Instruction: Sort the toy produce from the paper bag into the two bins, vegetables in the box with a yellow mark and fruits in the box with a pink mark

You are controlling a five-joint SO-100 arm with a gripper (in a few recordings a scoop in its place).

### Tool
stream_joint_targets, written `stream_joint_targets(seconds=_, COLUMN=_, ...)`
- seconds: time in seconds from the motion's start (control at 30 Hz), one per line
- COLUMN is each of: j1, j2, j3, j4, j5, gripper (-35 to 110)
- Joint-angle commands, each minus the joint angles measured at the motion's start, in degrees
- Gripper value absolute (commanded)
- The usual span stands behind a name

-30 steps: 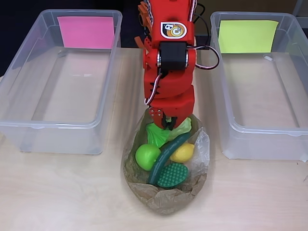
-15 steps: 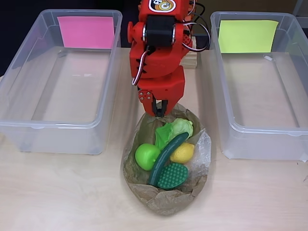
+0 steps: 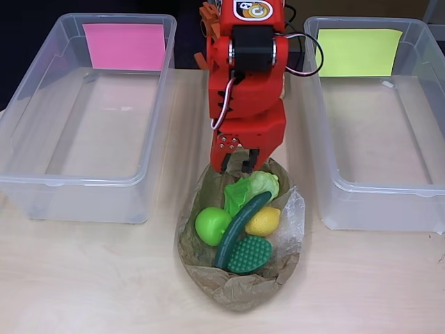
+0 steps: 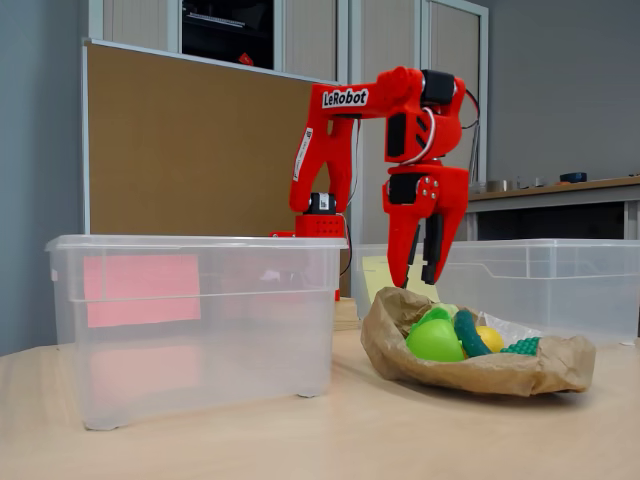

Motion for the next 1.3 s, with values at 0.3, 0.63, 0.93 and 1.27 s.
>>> stream_joint_targets(seconds=0.3, j1=-3.8, j2=-10.2, j3=-13.1, j4=0.4, j5=7.7, gripper=17)
stream_joint_targets(seconds=0.63, j1=-2.8, j2=-16.3, j3=-15.2, j4=0.2, j5=7.6, gripper=17)
stream_joint_targets(seconds=0.93, j1=0.3, j2=-15.2, j3=-10.3, j4=-1.2, j5=4.2, gripper=15)
stream_joint_targets(seconds=1.27, j1=2.0, j2=-11.2, j3=-5.5, j4=-1.6, j5=1.4, gripper=0)
